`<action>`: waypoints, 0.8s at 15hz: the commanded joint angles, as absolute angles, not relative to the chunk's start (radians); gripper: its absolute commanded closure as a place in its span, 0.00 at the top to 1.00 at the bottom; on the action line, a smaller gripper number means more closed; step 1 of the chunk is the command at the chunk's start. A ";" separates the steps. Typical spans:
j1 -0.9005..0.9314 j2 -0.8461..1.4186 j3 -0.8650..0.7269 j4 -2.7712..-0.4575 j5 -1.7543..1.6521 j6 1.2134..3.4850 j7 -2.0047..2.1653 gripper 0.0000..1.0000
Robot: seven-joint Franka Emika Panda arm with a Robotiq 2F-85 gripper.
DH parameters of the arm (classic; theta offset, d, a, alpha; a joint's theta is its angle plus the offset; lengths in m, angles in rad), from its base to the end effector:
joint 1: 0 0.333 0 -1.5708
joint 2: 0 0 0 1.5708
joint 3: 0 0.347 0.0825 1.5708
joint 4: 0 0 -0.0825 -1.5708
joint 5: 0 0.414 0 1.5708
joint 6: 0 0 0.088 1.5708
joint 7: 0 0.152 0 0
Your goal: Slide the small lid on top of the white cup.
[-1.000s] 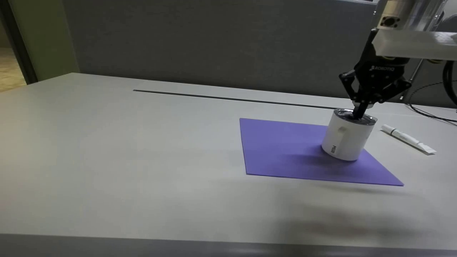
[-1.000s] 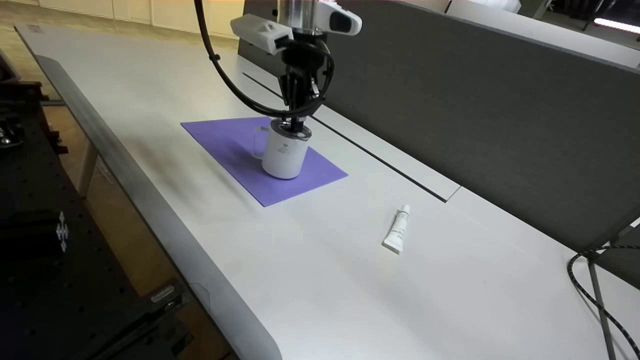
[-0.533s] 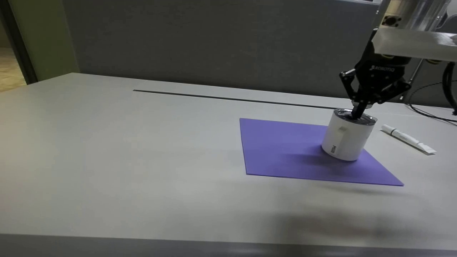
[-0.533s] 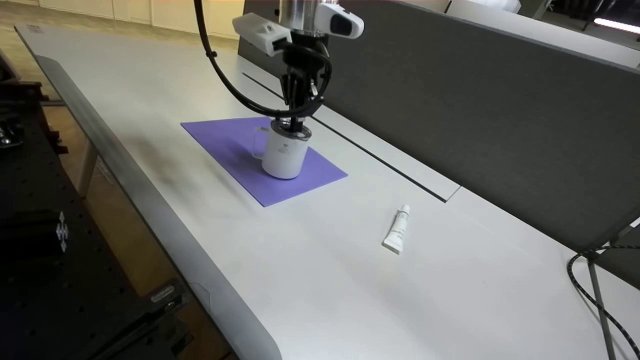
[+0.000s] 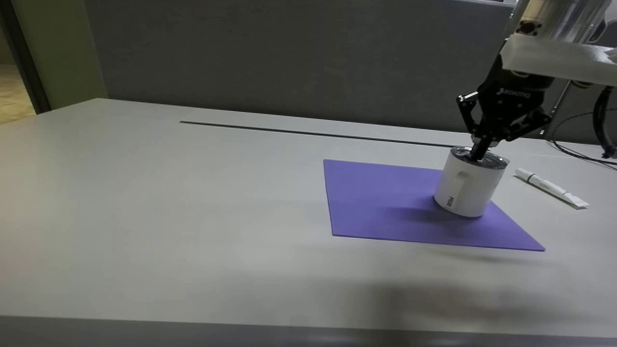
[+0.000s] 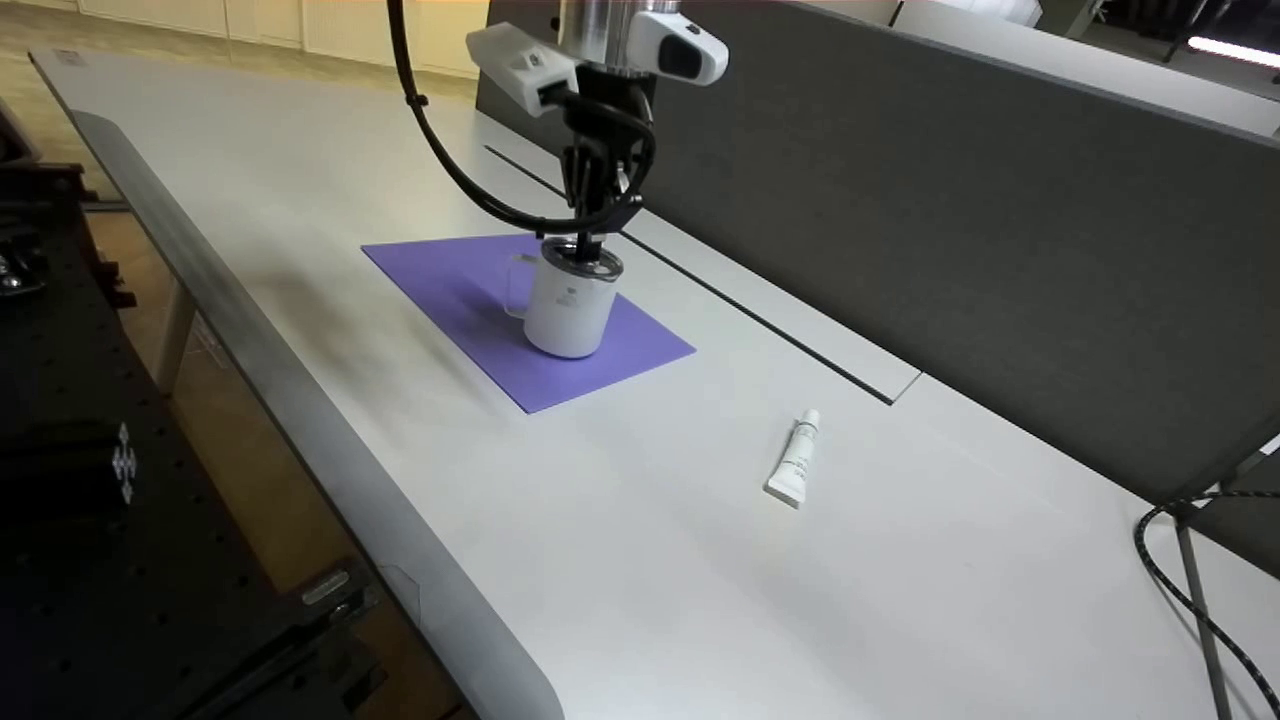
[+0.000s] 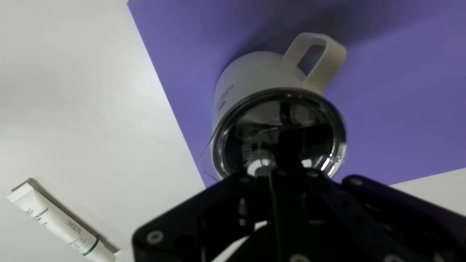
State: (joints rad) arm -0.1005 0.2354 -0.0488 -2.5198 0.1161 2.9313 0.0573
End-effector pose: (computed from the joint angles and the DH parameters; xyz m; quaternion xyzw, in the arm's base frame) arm 0.4998 -0.0828 0.1646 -0.9837 0.1565 -0.0887 0.0074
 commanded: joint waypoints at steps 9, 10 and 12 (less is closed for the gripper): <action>-0.089 0.136 -0.062 -2.435 0.043 2.766 -0.008 0.26; -0.081 0.126 -0.070 -2.421 0.025 2.718 -0.005 0.28; -0.075 0.109 -0.078 -2.394 -0.006 2.628 -0.010 0.39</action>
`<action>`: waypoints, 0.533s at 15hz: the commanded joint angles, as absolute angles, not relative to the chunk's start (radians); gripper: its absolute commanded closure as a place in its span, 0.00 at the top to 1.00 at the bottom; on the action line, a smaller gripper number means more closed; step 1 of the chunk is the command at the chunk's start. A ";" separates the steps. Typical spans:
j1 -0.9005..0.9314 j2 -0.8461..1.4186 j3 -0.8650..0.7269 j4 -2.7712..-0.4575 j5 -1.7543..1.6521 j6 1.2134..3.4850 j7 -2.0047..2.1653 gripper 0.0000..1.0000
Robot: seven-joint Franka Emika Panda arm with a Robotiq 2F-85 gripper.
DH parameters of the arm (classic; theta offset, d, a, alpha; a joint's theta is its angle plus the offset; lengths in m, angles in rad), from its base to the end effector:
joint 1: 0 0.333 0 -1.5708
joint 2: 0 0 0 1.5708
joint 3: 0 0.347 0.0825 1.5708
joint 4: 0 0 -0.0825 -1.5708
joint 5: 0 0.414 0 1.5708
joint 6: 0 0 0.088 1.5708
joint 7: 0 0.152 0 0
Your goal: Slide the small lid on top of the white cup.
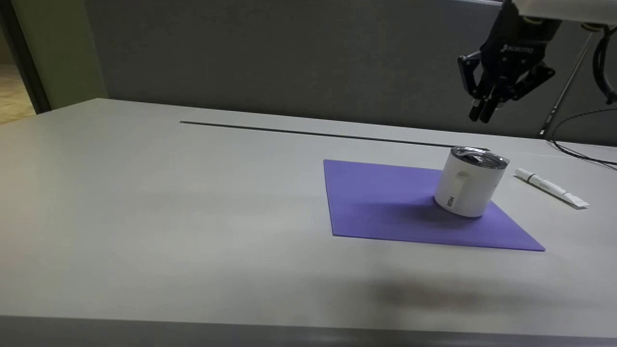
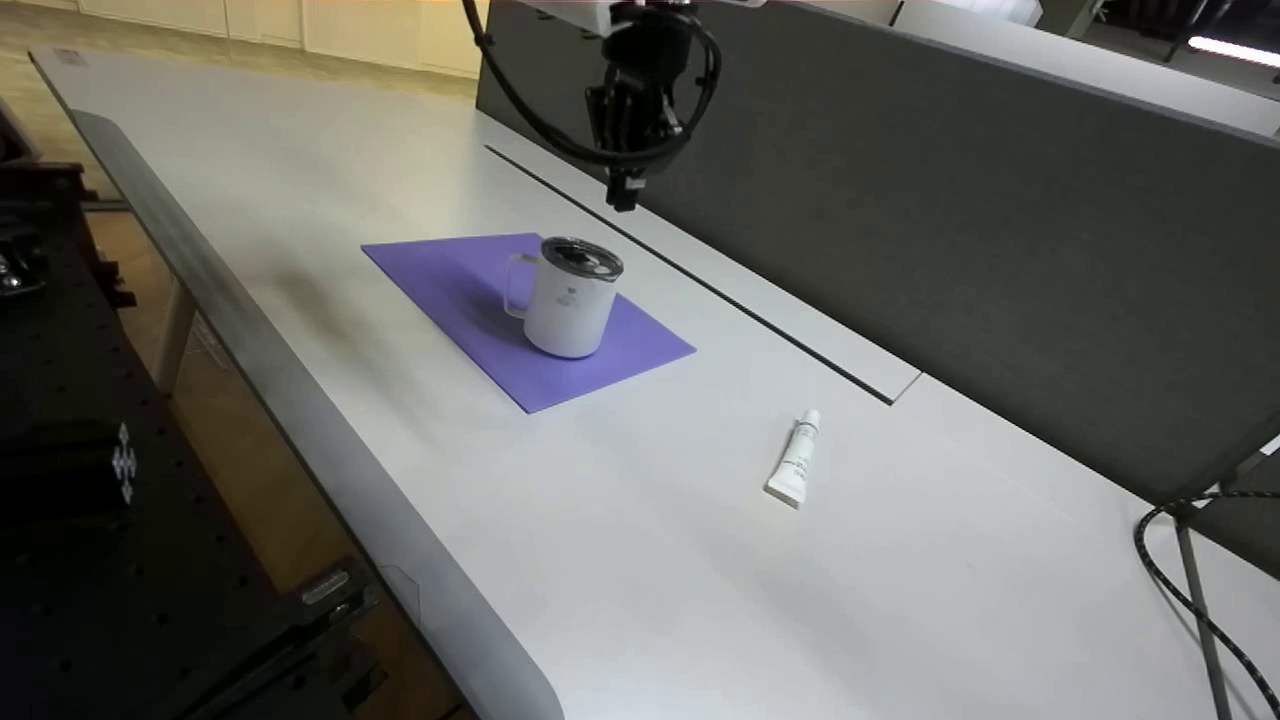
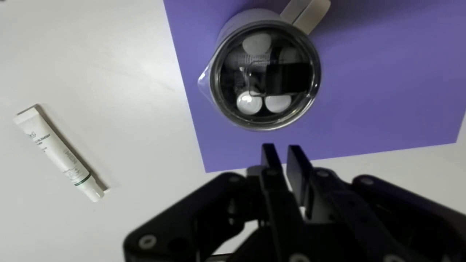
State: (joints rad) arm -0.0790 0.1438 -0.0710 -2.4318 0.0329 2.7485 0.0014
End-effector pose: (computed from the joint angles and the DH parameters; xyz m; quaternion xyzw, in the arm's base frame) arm 0.5297 -0.0815 0.2250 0.9923 -0.0891 0.0865 0.0039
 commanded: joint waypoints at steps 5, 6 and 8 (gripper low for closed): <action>-0.075 0.084 -0.081 -2.354 -0.082 2.517 -0.004 0.73; -0.075 0.084 -0.081 -2.349 -0.092 2.506 -0.003 0.81; -0.075 0.085 -0.081 -2.340 -0.108 2.488 -0.002 0.93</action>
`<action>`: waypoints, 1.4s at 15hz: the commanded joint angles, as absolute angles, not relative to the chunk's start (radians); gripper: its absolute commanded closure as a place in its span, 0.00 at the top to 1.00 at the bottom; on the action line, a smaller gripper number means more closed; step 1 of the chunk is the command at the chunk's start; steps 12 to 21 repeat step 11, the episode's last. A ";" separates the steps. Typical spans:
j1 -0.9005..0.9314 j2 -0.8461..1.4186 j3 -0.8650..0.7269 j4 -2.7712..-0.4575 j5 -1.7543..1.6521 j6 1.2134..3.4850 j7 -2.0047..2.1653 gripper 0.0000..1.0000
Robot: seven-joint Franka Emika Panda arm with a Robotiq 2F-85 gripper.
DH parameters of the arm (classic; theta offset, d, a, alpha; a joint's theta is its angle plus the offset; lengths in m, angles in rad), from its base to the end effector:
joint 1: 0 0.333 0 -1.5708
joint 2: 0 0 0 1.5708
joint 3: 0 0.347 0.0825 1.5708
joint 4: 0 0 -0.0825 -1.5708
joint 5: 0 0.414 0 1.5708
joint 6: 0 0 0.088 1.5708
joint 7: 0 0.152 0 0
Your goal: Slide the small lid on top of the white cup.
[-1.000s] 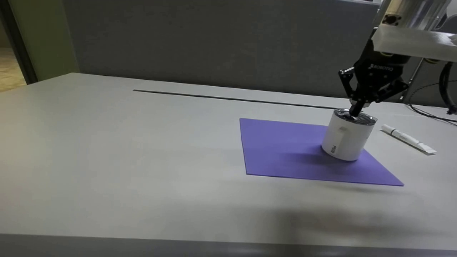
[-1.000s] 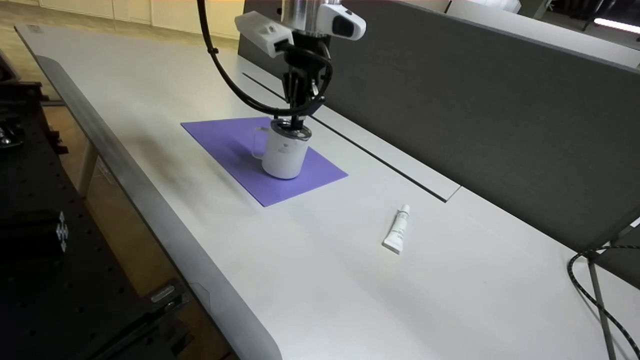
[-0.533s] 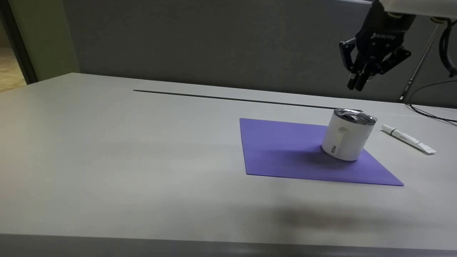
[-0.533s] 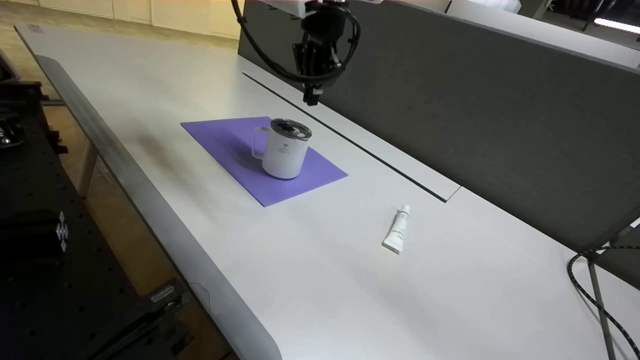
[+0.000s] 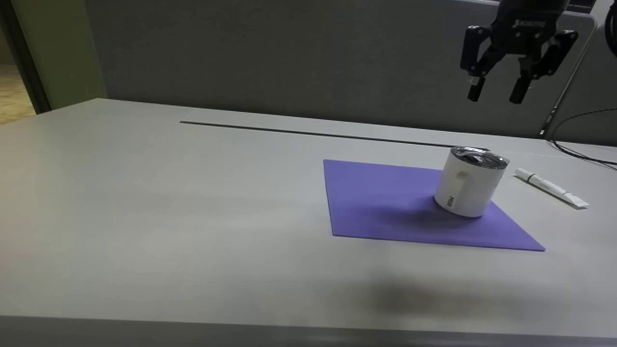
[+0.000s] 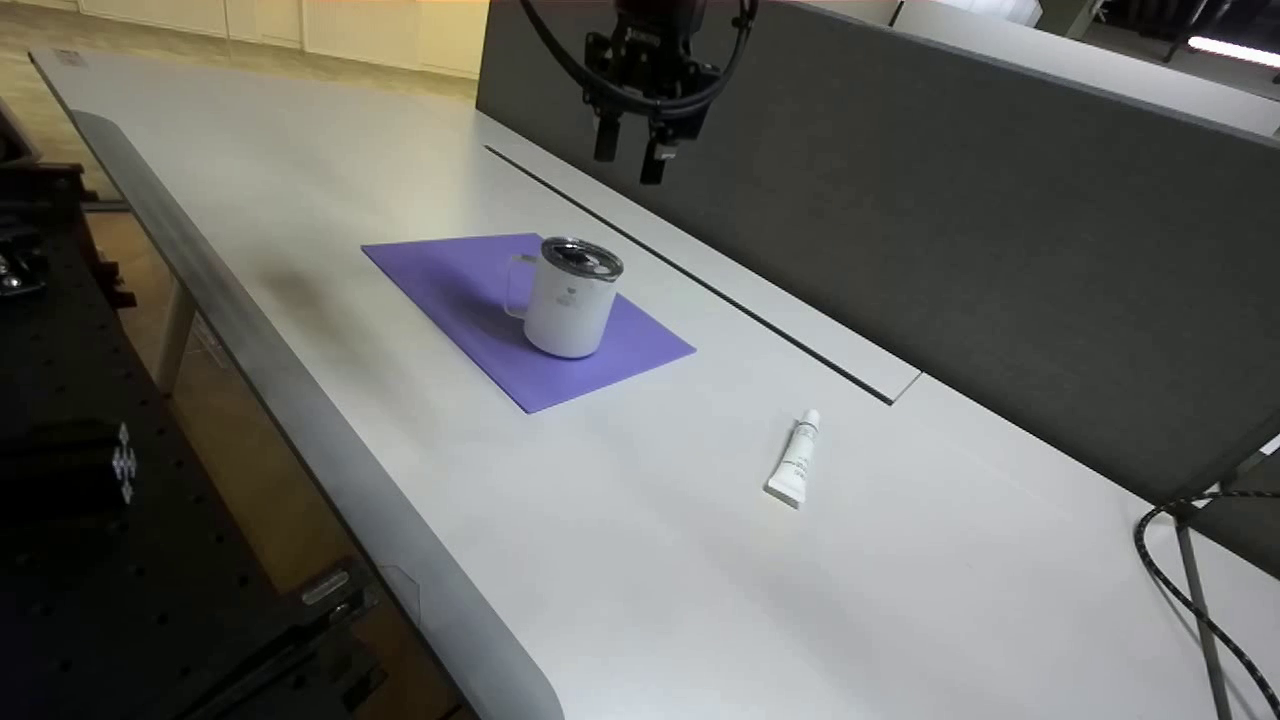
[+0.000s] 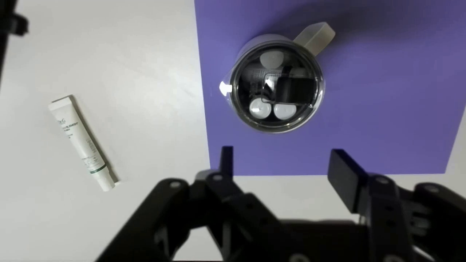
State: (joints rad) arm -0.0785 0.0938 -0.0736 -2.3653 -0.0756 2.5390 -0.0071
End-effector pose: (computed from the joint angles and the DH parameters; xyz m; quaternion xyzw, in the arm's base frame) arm 0.5332 -0.0831 0.2572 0.9980 -0.0419 0.0377 0.0292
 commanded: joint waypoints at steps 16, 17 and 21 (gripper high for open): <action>-0.076 0.093 -0.076 -2.345 -0.126 2.473 -0.009 1.00; -0.076 0.093 -0.076 -2.345 -0.126 2.473 -0.009 1.00; -0.076 0.093 -0.076 -2.345 -0.126 2.473 -0.009 1.00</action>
